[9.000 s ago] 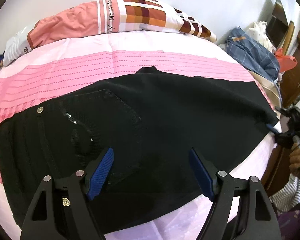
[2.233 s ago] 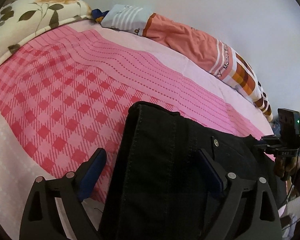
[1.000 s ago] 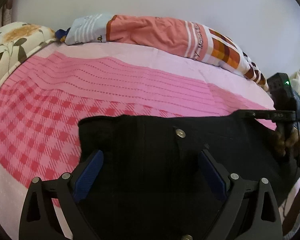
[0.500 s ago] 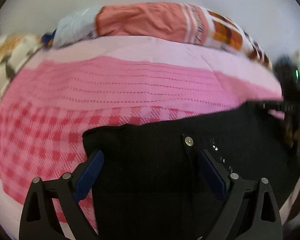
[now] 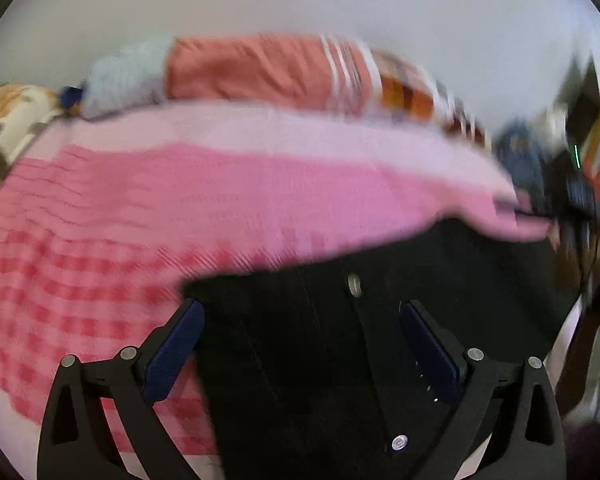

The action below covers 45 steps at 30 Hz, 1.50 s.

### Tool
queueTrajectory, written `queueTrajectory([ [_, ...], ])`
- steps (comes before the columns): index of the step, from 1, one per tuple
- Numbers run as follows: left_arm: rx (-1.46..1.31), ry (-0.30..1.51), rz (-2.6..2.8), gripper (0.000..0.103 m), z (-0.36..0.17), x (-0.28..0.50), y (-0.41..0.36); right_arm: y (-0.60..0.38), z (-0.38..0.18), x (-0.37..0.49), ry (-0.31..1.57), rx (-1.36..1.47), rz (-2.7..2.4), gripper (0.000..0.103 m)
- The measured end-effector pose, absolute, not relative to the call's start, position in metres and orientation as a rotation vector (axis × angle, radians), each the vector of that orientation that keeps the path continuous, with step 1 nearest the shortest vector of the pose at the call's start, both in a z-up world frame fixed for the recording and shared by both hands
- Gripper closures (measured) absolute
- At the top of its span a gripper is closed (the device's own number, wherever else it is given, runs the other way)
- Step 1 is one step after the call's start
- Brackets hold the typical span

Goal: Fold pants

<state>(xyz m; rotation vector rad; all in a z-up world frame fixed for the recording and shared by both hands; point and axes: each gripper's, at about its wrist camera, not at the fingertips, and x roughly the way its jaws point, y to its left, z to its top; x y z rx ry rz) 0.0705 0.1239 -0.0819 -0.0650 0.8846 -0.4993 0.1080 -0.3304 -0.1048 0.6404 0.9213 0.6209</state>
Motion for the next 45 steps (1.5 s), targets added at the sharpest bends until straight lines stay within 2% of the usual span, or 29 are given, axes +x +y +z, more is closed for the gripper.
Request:
queueTrajectory([
  [2,-0.143,0.851,-0.462,0.005,-0.069,0.072,0.148,-0.338,-0.101,0.081,0.918,0.653,0.611,0.042],
  [7,-0.282,0.923,-0.430,0.005,-0.062,0.063,0.177,-0.356,-0.101,0.003,0.891,0.692,0.581,0.042],
  [12,-0.170,0.948,-0.511,0.005,-0.078,0.042,0.127,-0.409,-0.121,-0.078,0.822,0.841,0.383,0.042],
  [16,-0.023,1.029,-0.468,0.005,-0.124,0.052,0.097,-0.483,-0.140,-0.140,0.764,0.914,0.096,0.042],
  [18,0.031,0.951,-0.464,0.005,-0.122,0.046,0.095,-0.522,-0.156,-0.167,0.761,0.973,-0.032,0.040],
  [23,-0.042,0.950,-0.406,0.005,-0.108,0.050,0.105,-0.608,-0.172,-0.247,0.535,1.207,-0.218,0.040],
  [27,-0.138,0.863,-0.363,0.005,-0.081,0.039,0.115,-0.639,-0.175,-0.279,0.425,1.285,-0.267,0.040],
  [30,-0.160,0.883,-0.359,0.005,-0.081,0.040,0.102,-0.647,-0.176,-0.287,0.369,1.328,-0.211,0.041],
  [31,-0.157,0.890,-0.365,0.005,-0.084,0.042,0.097,-0.646,-0.177,-0.284,0.359,1.349,-0.178,0.045],
  [32,-0.145,0.894,-0.365,0.005,-0.088,0.042,0.091,-0.643,-0.176,-0.279,0.348,1.361,-0.141,0.053],
  [35,-0.110,0.944,-0.337,0.005,-0.111,0.050,0.081,-0.633,-0.177,-0.256,0.399,1.359,-0.090,0.064],
  [41,-0.110,0.902,-0.334,0.005,-0.124,0.045,0.081,-0.633,-0.198,-0.236,0.551,1.359,-0.171,0.066],
  [43,-0.077,0.891,-0.335,0.005,-0.127,0.042,0.079,-0.635,-0.206,-0.241,0.557,1.397,-0.207,0.072],
  [45,-0.053,0.879,-0.333,0.004,-0.129,0.040,0.076,-0.635,-0.207,-0.245,0.557,1.402,-0.234,0.074],
])
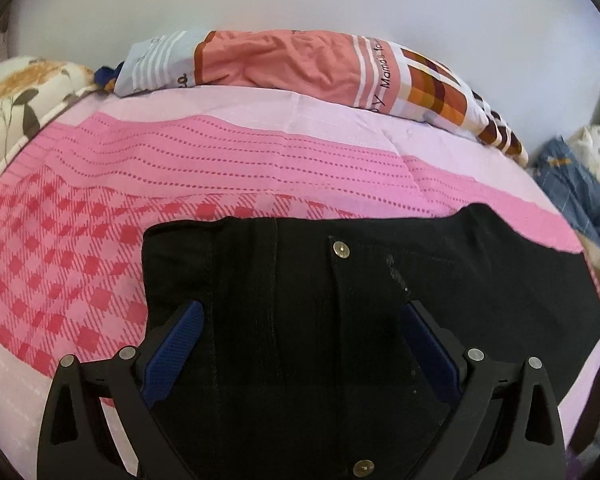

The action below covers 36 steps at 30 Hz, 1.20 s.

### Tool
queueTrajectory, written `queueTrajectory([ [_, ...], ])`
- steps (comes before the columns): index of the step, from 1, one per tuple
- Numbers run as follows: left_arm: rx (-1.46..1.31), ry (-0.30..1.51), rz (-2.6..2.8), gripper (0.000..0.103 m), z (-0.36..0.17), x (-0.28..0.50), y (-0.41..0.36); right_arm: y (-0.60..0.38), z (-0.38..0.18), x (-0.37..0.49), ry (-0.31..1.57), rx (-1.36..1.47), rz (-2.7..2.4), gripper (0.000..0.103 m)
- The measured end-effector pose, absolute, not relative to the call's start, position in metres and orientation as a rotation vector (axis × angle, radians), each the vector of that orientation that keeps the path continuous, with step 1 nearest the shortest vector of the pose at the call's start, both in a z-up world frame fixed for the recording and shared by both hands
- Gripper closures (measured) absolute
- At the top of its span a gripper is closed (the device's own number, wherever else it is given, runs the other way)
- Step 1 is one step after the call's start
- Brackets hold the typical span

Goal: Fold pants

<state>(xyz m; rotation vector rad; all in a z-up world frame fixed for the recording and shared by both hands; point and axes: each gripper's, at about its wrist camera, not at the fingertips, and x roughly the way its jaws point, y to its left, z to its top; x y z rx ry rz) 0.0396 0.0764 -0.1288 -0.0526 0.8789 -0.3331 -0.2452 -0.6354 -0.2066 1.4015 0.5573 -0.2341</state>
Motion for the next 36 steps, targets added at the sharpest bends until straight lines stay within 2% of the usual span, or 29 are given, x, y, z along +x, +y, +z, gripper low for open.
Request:
queueTrajectory([
  [4,-0.039,0.860,-0.338,0.001,-0.131,0.037,0.074,-0.632,-0.197,-0.241,0.592,1.336,-0.315,0.074],
  [6,-0.041,0.858,-0.342,0.000,-0.131,0.037,0.075,-0.631,-0.200,-0.239,0.572,1.368,-0.311,0.069],
  [10,-0.066,0.848,-0.352,0.000,-0.131,0.037,0.078,-0.627,-0.205,-0.227,0.549,1.387,-0.256,0.067],
  [11,-0.072,0.847,-0.352,0.000,-0.131,0.036,0.079,-0.625,-0.206,-0.224,0.547,1.385,-0.249,0.074],
  [13,-0.073,0.847,-0.346,0.000,-0.131,0.037,0.080,-0.620,-0.203,-0.223,0.582,1.327,-0.280,0.097],
  [14,-0.072,0.847,-0.344,0.000,-0.131,0.036,0.079,-0.617,-0.203,-0.221,0.603,1.311,-0.289,0.097],
  [21,-0.068,0.848,-0.343,0.000,-0.131,0.037,0.079,-0.611,-0.191,-0.241,0.579,1.324,-0.289,0.098],
  [33,-0.068,0.847,-0.344,0.000,-0.132,0.036,0.080,-0.618,-0.214,-0.247,0.591,1.403,-0.260,0.100],
  [36,-0.063,0.848,-0.342,0.000,-0.132,0.036,0.078,-0.622,-0.212,-0.263,0.537,1.426,-0.281,0.094],
])
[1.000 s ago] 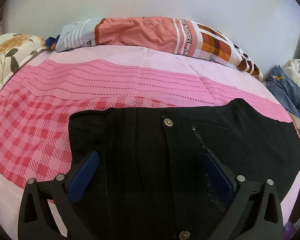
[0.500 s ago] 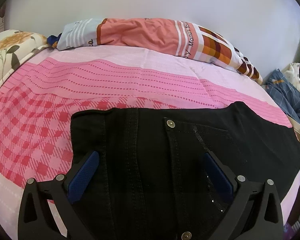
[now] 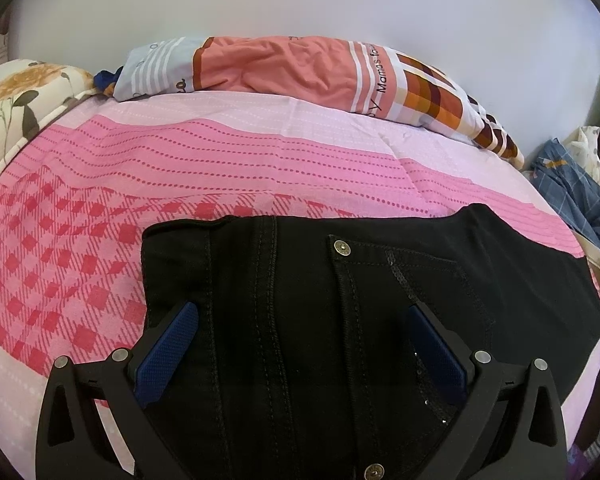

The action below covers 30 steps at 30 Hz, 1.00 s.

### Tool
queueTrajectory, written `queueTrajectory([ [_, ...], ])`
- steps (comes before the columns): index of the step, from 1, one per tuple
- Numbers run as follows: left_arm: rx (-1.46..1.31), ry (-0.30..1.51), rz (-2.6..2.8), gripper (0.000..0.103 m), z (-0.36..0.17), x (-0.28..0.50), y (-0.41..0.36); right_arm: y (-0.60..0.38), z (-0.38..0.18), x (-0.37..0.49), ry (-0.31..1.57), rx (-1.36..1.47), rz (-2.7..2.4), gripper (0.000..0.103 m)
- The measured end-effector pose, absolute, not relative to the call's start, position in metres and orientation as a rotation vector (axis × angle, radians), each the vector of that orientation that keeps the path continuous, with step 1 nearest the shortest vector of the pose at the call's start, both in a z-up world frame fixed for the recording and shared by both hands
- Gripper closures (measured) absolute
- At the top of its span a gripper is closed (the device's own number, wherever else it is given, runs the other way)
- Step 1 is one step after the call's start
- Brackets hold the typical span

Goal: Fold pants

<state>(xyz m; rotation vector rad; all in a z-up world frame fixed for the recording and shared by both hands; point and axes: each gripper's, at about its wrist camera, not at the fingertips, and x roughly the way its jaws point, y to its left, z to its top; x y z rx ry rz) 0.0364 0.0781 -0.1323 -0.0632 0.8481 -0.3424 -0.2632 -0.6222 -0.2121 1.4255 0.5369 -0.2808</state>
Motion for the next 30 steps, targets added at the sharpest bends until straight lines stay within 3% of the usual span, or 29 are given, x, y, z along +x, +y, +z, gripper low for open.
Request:
queueTrajectory([
  [7,-0.067,0.844,-0.347,0.000,-0.132,0.036,0.080,-0.639,-0.206,-0.295,0.443,1.436,-0.322,0.090],
  [10,-0.064,0.844,-0.346,0.000,-0.132,0.036,0.080,-0.639,-0.206,-0.287,0.457,1.418,-0.328,0.060],
  [19,-0.065,0.841,-0.347,0.000,-0.132,0.036,0.080,-0.627,-0.203,-0.244,0.528,1.339,-0.294,0.058],
  [21,-0.063,0.841,-0.346,0.000,-0.132,0.036,0.080,-0.624,-0.203,-0.236,0.533,1.322,-0.292,0.059],
  [22,-0.062,0.841,-0.347,0.000,-0.132,0.036,0.080,-0.624,-0.204,-0.234,0.533,1.321,-0.302,0.066],
  [23,-0.062,0.840,-0.347,0.000,-0.133,0.036,0.080,-0.625,-0.205,-0.232,0.549,1.319,-0.322,0.088],
  [24,-0.062,0.839,-0.348,0.000,-0.133,0.036,0.081,-0.625,-0.207,-0.230,0.583,1.315,-0.336,0.095],
  [30,-0.087,0.833,-0.358,0.000,-0.131,0.036,0.083,-0.622,-0.201,-0.227,0.573,1.308,-0.322,0.095],
])
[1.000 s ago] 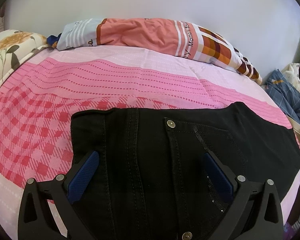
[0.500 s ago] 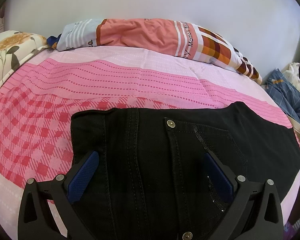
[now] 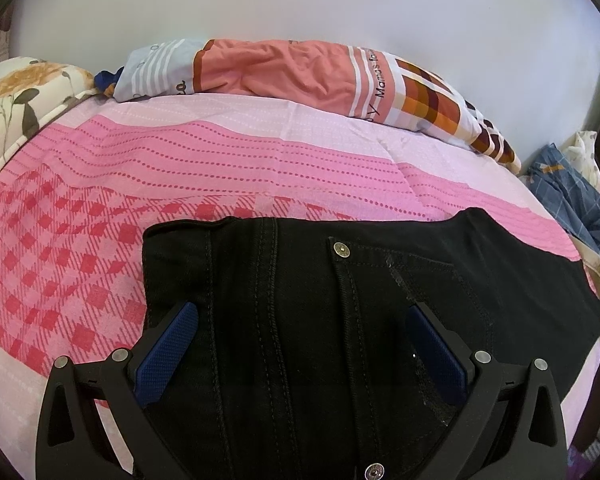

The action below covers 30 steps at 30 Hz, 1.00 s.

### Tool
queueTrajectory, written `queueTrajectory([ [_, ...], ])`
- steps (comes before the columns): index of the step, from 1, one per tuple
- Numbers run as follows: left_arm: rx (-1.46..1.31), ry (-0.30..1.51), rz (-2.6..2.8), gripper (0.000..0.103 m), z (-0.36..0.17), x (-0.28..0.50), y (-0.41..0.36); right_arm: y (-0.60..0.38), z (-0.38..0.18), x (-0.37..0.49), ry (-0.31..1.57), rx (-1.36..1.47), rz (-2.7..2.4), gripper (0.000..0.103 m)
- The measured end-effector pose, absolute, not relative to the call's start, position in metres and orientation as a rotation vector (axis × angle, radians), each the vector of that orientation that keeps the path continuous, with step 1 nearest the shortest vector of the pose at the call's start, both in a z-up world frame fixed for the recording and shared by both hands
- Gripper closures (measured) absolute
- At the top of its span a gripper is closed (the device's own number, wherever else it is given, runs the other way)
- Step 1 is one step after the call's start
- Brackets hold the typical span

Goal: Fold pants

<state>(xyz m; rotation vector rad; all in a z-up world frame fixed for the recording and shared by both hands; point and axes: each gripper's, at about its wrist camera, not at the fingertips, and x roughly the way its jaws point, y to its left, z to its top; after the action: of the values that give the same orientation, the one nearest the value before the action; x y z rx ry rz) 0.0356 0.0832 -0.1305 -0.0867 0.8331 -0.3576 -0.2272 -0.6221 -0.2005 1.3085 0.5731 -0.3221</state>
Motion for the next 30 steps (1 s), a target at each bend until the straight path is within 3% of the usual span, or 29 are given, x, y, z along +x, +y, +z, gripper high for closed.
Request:
queueTrajectory([
  [14,-0.294,0.872,-0.413,0.000,-0.101,0.028,0.095,-0.500,-0.114,-0.130,0.622,1.113,0.017,0.095],
  [30,-0.249,0.944,-0.583,0.000,-0.095,-0.005,0.030,-0.293,-0.163,-0.055,0.968,0.972,0.355,0.095],
])
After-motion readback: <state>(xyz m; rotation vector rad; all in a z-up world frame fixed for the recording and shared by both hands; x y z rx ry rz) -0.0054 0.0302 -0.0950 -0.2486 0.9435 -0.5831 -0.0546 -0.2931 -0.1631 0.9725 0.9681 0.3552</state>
